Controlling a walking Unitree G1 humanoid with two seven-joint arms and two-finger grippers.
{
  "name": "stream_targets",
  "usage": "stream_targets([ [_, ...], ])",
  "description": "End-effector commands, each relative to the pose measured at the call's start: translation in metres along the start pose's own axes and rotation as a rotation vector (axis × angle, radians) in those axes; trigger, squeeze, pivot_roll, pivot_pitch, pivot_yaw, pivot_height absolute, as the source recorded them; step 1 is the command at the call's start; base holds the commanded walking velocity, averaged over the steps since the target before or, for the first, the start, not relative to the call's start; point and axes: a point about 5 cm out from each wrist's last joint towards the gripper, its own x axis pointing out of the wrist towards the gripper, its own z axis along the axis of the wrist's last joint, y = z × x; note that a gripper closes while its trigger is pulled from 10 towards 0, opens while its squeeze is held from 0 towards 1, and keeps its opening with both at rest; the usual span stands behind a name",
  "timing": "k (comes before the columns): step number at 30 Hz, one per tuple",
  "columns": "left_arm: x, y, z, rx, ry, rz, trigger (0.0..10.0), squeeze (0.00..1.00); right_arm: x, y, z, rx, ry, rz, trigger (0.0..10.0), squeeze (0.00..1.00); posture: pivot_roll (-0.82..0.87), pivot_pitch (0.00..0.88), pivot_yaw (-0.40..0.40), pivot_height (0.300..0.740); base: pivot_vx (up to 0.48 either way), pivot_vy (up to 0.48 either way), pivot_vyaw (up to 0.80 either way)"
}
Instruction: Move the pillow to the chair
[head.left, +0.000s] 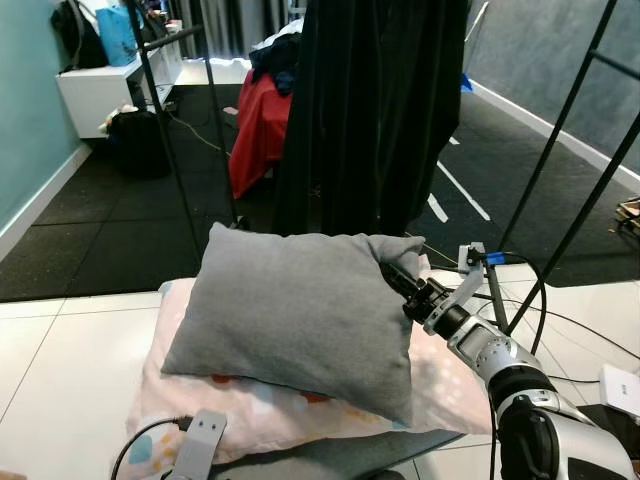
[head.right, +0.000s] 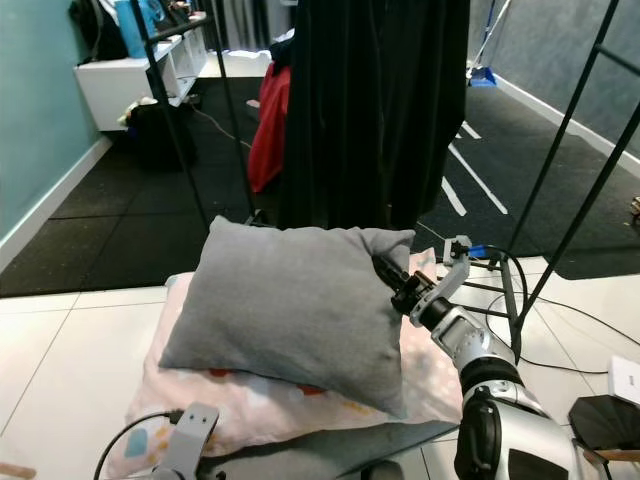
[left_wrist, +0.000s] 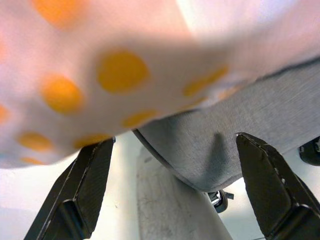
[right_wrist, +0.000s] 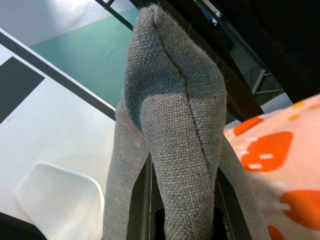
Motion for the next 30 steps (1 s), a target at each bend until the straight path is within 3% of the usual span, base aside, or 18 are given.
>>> stream_targets([
  [1,0.000,0.001,-0.004,0.001,0.014,0.003,10.0,0.00,0.001,0.001,0.001,-0.012,-0.015,0.012,0.0,0.00,-0.16,0.000,-0.055,0.653,0.000,0.000,0.00],
  [14,0.000,0.001,-0.003,-0.002,0.008,0.004,10.0,0.00,0.005,0.004,0.001,-0.027,-0.001,0.022,0.0,0.00,-0.16,0.000,-0.060,0.697,0.000,0.000,0.00],
  [15,0.000,0.002,-0.003,-0.001,0.006,0.004,10.0,0.00,0.005,0.004,-0.002,-0.043,0.022,0.011,10.0,0.00,-0.16,0.000,-0.058,0.702,0.000,0.000,0.00],
  [22,0.000,0.002,-0.002,0.001,-0.001,0.003,10.0,0.00,0.007,0.005,-0.012,-0.074,0.054,0.033,10.0,0.00,-0.16,0.000,-0.059,0.702,0.000,0.000,0.00],
  [30,0.000,0.002,-0.001,0.001,-0.010,0.005,10.0,0.00,0.010,0.014,-0.016,-0.077,0.086,0.150,10.0,0.00,-0.16,0.000,-0.060,0.702,0.000,0.000,0.76],
])
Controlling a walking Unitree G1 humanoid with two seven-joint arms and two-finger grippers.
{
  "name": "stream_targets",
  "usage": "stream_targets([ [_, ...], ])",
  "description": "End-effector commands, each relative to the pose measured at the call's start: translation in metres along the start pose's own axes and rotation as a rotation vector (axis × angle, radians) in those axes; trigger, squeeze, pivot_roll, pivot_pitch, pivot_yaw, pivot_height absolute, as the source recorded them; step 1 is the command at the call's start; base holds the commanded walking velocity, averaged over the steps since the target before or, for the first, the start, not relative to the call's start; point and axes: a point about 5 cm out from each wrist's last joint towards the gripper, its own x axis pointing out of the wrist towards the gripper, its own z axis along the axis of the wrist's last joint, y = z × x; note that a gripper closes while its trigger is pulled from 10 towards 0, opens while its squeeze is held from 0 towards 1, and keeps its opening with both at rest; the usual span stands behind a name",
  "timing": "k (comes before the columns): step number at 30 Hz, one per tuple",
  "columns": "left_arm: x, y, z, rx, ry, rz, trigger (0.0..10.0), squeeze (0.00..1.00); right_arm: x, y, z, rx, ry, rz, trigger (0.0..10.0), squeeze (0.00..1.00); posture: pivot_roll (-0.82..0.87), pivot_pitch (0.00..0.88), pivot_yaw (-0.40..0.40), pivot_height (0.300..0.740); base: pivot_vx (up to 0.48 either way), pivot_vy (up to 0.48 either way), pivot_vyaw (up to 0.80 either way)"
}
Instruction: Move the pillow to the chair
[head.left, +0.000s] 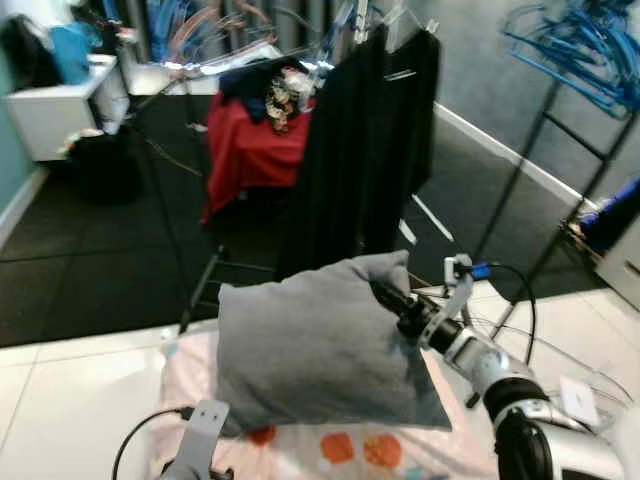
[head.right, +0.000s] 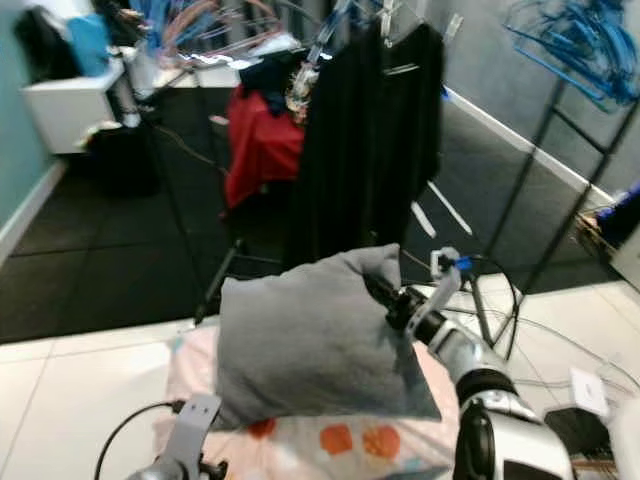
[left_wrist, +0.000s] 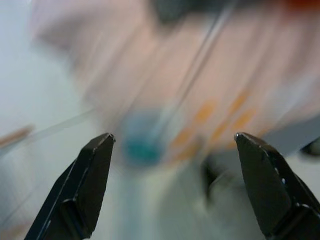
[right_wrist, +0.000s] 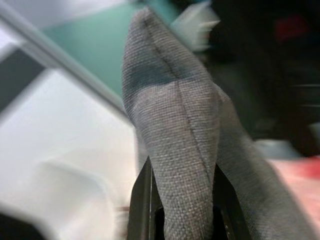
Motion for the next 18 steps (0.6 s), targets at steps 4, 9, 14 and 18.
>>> stream_targets([
  [4,0.0014,-0.0059,0.0137,0.007,-0.039,-0.021,10.0,0.00,-0.0049,0.0035,0.0172,-0.057,-0.012,0.073,10.0,0.00,-0.16,0.000,-0.060,0.702,0.000,-0.240,0.76],
  [9,0.0014,-0.0059,0.0138,-0.003,-0.037,-0.014,10.0,0.00,-0.0037,0.0056,0.0160,-0.061,-0.001,0.101,10.0,0.00,-0.16,0.000,-0.061,0.702,0.000,-0.480,0.76],
  [14,0.0014,-0.0056,0.0136,-0.022,-0.038,-0.002,10.0,0.00,-0.0033,0.0061,0.0168,-0.063,0.001,0.105,10.0,0.00,-0.16,0.000,-0.061,0.702,0.000,-0.096,0.76],
  [18,0.0015,-0.0055,0.0138,-0.014,-0.036,0.001,10.0,0.00,-0.0037,0.0033,0.0186,-0.068,-0.001,0.061,10.0,0.00,-0.16,0.000,-0.062,0.702,0.000,0.000,0.55],
])
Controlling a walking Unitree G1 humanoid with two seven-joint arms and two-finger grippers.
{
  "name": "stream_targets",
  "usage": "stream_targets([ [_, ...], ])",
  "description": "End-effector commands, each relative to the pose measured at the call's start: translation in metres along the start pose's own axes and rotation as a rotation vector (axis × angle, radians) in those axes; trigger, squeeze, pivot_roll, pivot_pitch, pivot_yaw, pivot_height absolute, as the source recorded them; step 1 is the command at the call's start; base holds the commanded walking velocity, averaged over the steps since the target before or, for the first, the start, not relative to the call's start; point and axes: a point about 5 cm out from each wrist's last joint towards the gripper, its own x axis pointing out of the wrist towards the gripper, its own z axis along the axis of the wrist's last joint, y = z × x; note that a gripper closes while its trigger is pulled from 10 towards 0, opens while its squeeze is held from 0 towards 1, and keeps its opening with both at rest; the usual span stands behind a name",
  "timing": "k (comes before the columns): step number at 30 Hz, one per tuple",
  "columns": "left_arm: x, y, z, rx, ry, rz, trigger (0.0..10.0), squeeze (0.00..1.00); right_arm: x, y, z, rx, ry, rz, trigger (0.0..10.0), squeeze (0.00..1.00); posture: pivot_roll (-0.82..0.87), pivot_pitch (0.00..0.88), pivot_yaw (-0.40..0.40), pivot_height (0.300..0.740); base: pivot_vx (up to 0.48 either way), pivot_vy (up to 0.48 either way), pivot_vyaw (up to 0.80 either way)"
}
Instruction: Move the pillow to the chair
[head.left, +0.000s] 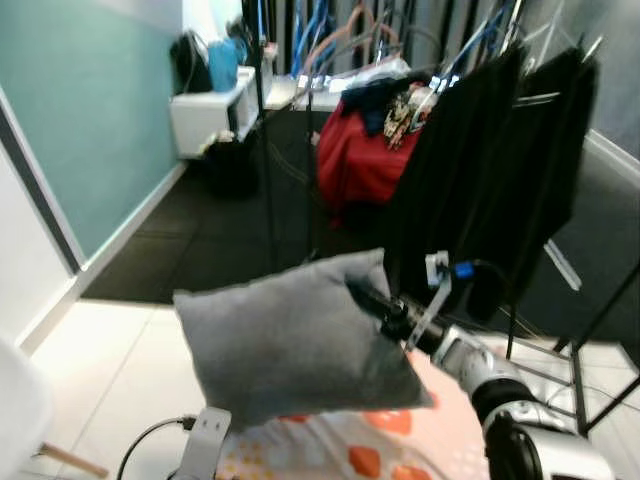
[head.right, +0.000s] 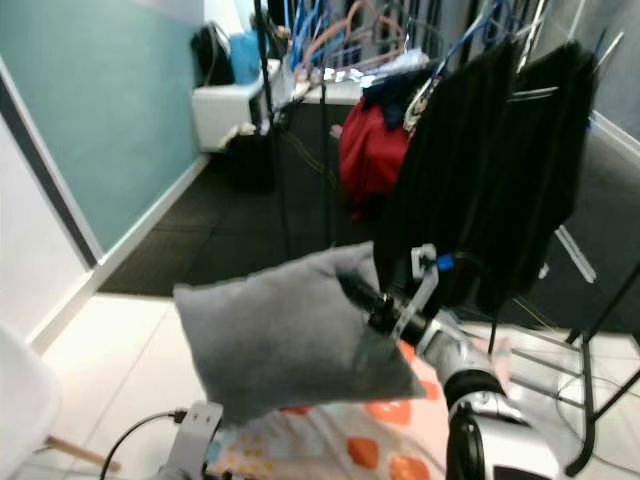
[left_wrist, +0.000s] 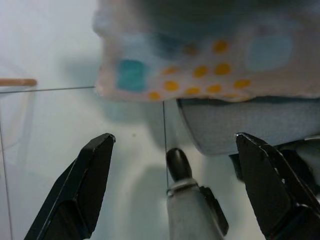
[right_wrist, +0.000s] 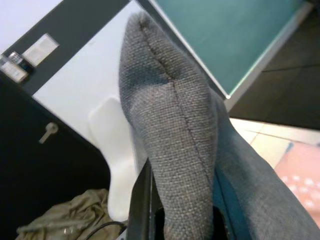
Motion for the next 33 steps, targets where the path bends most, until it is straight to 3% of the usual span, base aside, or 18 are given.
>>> stream_targets([
  [1,-0.0016,0.0065,-0.0111,0.002,0.040,0.022,10.0,0.00,0.0097,0.0041,0.0063,-0.009,-0.025,-0.004,10.0,0.00,-0.16,0.000,-0.062,0.702,0.000,0.000,0.00],
  [9,-0.0016,0.0068,-0.0115,-0.003,0.044,0.028,10.0,0.00,0.0097,0.0046,0.0072,-0.029,-0.020,0.001,10.0,0.00,-0.16,0.000,-0.064,0.702,0.000,0.000,0.00],
  [33,-0.0017,0.0056,-0.0122,0.013,0.042,0.022,10.0,0.00,0.0111,0.0097,0.0056,-0.051,0.012,0.077,10.0,0.00,-0.16,0.000,-0.065,0.702,0.000,0.000,0.77],
])
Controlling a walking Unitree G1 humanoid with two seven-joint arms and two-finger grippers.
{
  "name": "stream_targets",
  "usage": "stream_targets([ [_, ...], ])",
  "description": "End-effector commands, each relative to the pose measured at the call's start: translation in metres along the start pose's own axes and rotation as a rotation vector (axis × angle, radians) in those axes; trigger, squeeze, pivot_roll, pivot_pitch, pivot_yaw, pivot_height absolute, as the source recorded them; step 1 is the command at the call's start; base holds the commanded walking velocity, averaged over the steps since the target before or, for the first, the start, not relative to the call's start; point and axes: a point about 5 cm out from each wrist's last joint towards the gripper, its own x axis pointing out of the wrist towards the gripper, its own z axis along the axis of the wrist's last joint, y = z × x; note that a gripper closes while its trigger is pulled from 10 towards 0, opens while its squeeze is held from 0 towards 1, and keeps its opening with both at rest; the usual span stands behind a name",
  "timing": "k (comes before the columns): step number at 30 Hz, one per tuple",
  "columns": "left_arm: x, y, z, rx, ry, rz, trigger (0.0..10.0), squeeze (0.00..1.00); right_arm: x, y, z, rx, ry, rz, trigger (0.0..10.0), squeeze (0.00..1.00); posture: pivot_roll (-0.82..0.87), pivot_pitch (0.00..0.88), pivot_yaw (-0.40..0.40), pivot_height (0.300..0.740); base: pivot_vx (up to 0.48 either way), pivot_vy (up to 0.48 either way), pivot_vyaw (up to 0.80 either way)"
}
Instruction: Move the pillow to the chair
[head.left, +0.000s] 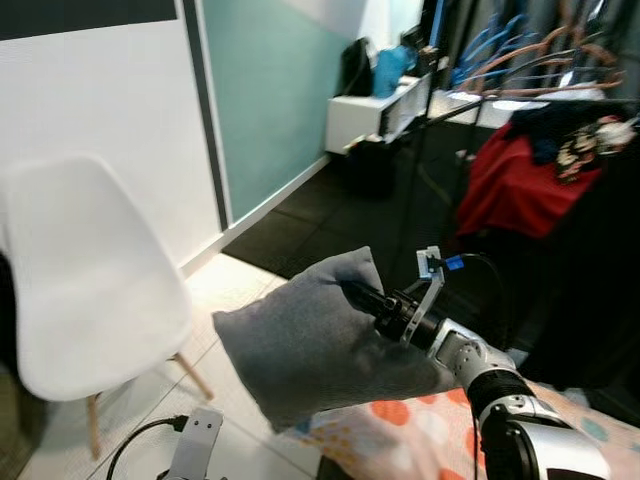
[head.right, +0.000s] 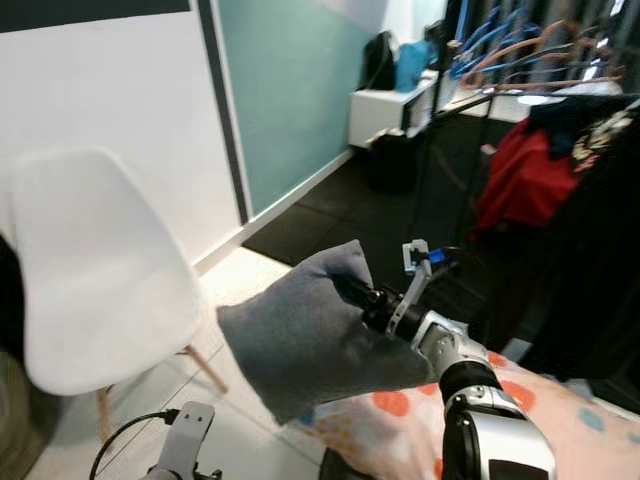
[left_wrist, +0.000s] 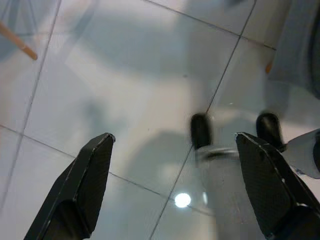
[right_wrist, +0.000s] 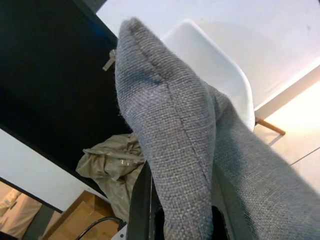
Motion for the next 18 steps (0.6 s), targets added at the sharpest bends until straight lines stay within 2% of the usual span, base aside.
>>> stream_targets([
  [1,-0.0006,0.0034,-0.0041,0.013,0.012,0.008,10.0,0.00,0.0091,0.0078,0.0106,-0.034,-0.034,0.060,10.0,0.00,-0.16,0.000,-0.065,0.702,0.000,0.000,0.77],
  [10,-0.0007,0.0033,-0.0047,0.017,0.009,0.006,10.0,0.00,0.0086,0.0078,0.0081,-0.029,-0.028,0.065,10.0,0.00,-0.16,0.000,-0.062,0.702,0.000,0.000,0.77],
  [18,-0.0009,0.0042,-0.0053,0.020,0.006,0.009,10.0,0.00,0.0077,0.0029,0.0020,-0.028,-0.029,-0.006,10.0,0.00,-0.15,0.000,-0.059,0.702,0.000,0.000,0.77],
])
